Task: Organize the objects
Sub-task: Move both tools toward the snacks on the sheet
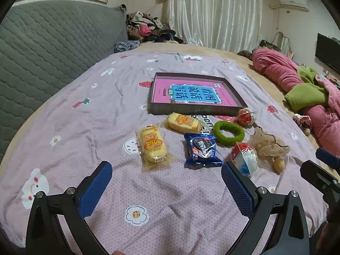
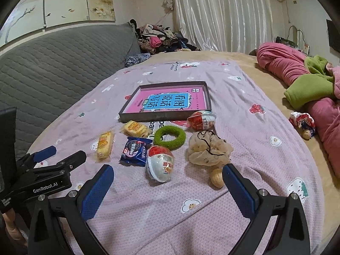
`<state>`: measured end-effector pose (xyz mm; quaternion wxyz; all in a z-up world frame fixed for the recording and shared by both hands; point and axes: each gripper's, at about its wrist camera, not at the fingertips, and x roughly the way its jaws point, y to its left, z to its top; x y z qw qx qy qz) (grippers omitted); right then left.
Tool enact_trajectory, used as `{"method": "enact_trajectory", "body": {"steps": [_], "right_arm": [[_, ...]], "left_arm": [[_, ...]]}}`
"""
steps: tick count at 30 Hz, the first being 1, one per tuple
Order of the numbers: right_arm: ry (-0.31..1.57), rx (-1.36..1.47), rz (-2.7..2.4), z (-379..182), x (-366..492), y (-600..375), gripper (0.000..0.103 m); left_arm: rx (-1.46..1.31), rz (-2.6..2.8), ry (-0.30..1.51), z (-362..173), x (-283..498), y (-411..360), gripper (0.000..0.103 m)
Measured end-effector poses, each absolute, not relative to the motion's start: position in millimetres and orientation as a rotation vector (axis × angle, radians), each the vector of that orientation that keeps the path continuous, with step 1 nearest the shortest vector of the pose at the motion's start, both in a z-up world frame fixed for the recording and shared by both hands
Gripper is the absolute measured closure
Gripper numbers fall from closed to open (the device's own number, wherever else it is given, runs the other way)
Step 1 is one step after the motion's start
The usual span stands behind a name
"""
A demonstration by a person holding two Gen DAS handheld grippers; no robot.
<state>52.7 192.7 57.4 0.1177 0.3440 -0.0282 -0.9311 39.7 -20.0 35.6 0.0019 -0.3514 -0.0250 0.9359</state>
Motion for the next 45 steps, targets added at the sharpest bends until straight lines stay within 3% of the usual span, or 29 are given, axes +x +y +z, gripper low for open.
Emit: {"method": "enact_trajectory", "body": {"steps": [27,40,45], "right_arm": [[-0.065,0.936,-2.728,76.1,67.3,188.7,0.000],[-0.073,1.069,-2.682,46.6,46.3,182.5,0.000],[-0.098,1.130,-2.661,32.1,29.0,176.8,0.000]], "left_arm": [[-1.064,2.908,-0.092,53.5,52.7,-32.4,0.001],[-1.187,2.869,-0.032,31.1,28.6,-31.4,0.001],[-1.231,2.830,-0.114,21.0,8.0,-38.1,0.001]]}}
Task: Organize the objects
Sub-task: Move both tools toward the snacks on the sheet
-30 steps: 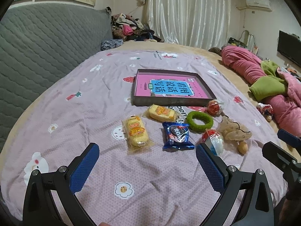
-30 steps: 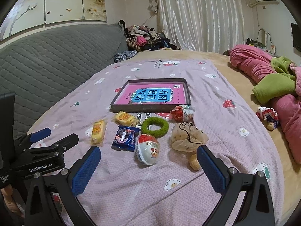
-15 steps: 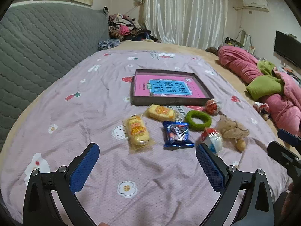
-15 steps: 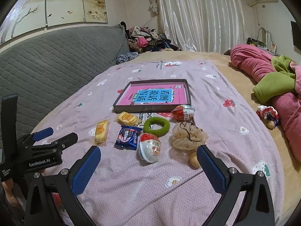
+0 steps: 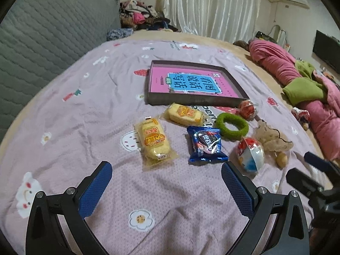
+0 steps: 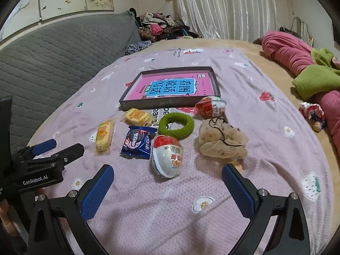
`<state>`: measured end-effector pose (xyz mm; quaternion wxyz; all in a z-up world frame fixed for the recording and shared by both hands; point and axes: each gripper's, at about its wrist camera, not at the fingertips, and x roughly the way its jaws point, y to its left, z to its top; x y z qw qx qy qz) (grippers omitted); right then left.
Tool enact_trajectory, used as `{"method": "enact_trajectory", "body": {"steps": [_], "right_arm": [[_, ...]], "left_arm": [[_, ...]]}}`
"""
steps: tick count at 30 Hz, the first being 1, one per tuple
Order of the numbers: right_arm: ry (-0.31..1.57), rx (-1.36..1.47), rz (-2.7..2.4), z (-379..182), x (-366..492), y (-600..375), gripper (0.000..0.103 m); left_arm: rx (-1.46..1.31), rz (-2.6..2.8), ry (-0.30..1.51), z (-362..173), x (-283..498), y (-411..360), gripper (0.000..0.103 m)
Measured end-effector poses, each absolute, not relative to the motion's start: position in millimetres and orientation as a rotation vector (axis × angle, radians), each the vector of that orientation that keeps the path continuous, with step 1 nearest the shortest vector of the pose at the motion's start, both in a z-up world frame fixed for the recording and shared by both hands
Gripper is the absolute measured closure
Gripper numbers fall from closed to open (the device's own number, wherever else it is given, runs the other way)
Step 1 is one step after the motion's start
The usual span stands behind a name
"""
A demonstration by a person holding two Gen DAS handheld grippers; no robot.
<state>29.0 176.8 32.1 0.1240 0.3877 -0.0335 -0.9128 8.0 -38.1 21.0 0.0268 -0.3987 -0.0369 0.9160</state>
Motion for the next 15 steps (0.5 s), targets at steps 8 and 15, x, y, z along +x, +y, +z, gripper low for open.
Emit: {"method": "enact_trajectory", "body": {"steps": [8,15], "right_arm": [[-0.057,1.206,-2.670,13.7,6.1,161.0,0.000],[-0.013,1.261,-2.676,0.2,-12.6,147.2,0.000]], "left_arm": [[-1.374,2.819,-0.244,2.0,-33.8,-48.5,0.001],[-1.379,2.893,-0.057,-6.0,-68.7,-38.1,0.001]]}}
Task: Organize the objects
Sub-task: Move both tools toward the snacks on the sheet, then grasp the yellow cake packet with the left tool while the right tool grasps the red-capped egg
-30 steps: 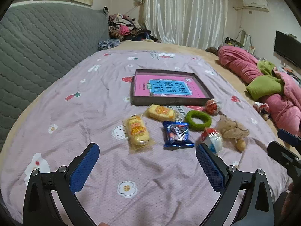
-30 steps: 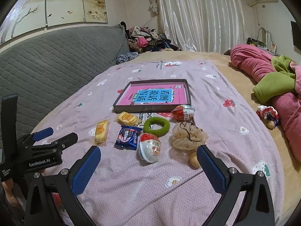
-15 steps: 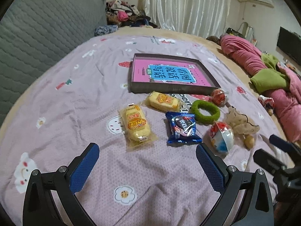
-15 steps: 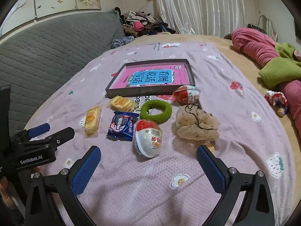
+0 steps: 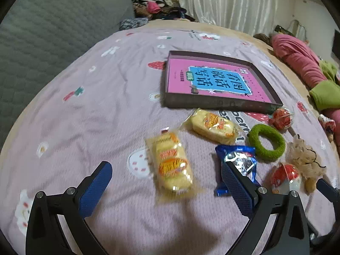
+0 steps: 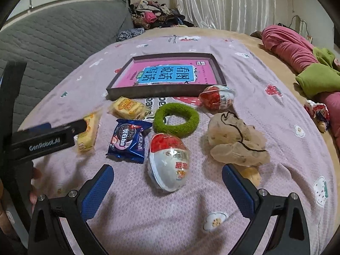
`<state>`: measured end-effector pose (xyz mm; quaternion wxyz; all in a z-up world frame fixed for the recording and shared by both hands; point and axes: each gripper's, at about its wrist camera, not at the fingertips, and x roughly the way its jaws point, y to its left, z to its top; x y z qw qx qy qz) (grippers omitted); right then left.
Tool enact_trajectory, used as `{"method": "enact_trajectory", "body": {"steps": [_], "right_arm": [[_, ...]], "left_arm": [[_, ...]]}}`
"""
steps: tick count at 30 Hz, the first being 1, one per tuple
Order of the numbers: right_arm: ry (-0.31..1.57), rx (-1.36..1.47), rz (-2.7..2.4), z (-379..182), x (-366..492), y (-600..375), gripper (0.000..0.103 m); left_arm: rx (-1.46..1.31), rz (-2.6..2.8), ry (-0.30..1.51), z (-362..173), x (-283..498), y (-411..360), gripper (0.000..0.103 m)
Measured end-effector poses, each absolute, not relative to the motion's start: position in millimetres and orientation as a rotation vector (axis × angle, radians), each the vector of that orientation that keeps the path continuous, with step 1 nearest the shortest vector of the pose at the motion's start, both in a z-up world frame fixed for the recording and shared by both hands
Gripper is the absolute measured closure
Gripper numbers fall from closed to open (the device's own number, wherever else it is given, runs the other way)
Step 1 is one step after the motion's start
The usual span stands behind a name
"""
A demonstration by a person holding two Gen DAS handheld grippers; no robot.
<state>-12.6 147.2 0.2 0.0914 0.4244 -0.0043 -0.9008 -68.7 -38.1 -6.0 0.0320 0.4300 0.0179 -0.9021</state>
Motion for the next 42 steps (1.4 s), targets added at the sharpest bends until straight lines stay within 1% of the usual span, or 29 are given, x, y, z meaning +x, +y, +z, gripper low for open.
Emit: {"method": "enact_trajectory", "body": {"steps": [4,7,9,13,14,15,17,19,20,21,23,25,27,28,29,30,36,42], "right_arm": [[0.007,1.294,-2.692,-9.0,-23.0,142.6,0.001],[0.012,1.319,-2.696,-15.1,-28.8,141.7,0.007],[0.046,1.347,-2.695,-20.4,-33.1,139.3,0.008],[0.047,1.354,-2.691,-25.5,-37.5,138.5,0.009],[0.059,1.362,-2.690,-27.0,-39.1,137.3,0.011],[0.063,1.366,-2.693,-27.9,-40.1,137.3,0.013],[0.089,1.377,-2.694,-30.0,-42.4,135.3,0.023],[0.104,1.389,-2.691,-32.0,-44.2,132.4,0.030],[0.107,1.390,-2.688,-32.8,-44.5,131.7,0.034],[0.103,1.388,-2.683,-33.5,-44.1,131.1,0.035],[0.101,1.390,-2.676,-35.4,-44.4,129.8,0.042],[0.087,1.390,-2.662,-36.8,-45.7,129.0,0.046],[0.076,1.399,-2.645,-39.4,-47.3,127.9,0.050],[0.081,1.392,-2.642,-40.3,-47.9,126.8,0.051],[0.084,1.386,-2.642,-40.9,-48.3,126.1,0.051],[0.085,1.384,-2.639,-41.5,-48.2,125.2,0.052],[-0.025,1.329,-2.610,-38.6,-42.9,134.6,0.052],[-0.048,1.302,-2.611,-27.0,-35.4,138.3,0.052]], "left_arm": [[1.362,-2.762,0.096,-17.2,-81.2,-43.0,0.001],[1.385,-2.738,0.098,-26.1,-87.5,-46.0,0.001],[1.390,-2.738,0.102,-28.9,-91.5,-46.5,0.001],[1.388,-2.723,0.105,-32.4,-97.0,-48.5,0.001],[1.389,-2.721,0.106,-33.5,-98.7,-49.1,0.002],[1.394,-2.716,0.098,-35.1,-100.6,-49.5,0.007],[1.415,-2.700,0.097,-38.6,-103.6,-50.8,0.011],[1.431,-2.687,0.101,-42.5,-105.4,-51.5,0.015],[1.453,-2.677,0.100,-44.5,-106.6,-51.0,0.026],[1.475,-2.687,0.114,-45.9,-106.7,-50.9,0.041],[1.504,-2.702,0.124,-47.4,-107.9,-47.5,0.052],[1.495,-2.708,0.100,-47.8,-108.0,-44.0,0.053],[1.497,-2.708,0.092,-49.3,-109.2,-42.1,0.058],[1.499,-2.707,0.098,-49.4,-110.2,-42.3,0.058],[1.498,-2.708,0.098,-49.5,-110.5,-42.5,0.063],[1.498,-2.714,0.092,-49.6,-110.8,-42.8,0.064],[1.488,-2.749,0.106,-46.3,-105.9,-44.7,0.064],[1.470,-2.785,0.079,-36.9,-96.0,-35.8,0.064]]}}
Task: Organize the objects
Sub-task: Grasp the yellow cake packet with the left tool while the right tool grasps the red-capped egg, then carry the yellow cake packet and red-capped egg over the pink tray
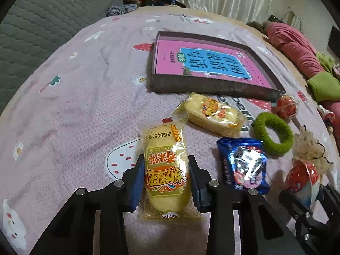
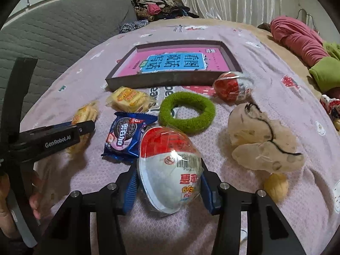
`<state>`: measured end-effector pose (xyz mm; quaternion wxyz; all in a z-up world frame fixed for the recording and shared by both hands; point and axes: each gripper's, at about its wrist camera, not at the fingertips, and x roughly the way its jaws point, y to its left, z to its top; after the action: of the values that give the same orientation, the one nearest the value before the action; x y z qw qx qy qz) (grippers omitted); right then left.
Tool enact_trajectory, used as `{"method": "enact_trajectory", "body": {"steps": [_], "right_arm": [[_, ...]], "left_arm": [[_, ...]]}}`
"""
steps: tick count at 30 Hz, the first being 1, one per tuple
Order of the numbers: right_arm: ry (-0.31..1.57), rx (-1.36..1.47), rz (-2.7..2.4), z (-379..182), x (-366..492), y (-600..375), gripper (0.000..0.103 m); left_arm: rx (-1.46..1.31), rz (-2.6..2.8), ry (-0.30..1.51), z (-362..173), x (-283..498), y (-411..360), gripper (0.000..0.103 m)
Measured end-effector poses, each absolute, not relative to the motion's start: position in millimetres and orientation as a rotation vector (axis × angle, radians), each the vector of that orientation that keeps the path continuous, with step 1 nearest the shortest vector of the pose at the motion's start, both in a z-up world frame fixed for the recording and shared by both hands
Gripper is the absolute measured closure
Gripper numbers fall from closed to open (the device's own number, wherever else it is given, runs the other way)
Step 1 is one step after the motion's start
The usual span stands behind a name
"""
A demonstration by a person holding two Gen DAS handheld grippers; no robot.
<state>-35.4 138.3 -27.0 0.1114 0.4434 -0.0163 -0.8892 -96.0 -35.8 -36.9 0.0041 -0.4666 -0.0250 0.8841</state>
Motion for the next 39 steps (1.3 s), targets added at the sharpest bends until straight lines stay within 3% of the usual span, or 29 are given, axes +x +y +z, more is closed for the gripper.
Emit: {"method": "enact_trajectory", "body": {"steps": [25,39], "right_arm": [[-0.026,1.133,-2.691,43.2,-18.4,147.2,0.053],[-0.008,1.018,-2.735,87.9,-8.5,158.5,0.053]], "left_arm": [[-1.257,2.820,-0.048,25.3,-37.5,-14.2,0.064],[-1.143,2.871,-0.005,85.8,-22.0,0.8,0.064]]}}
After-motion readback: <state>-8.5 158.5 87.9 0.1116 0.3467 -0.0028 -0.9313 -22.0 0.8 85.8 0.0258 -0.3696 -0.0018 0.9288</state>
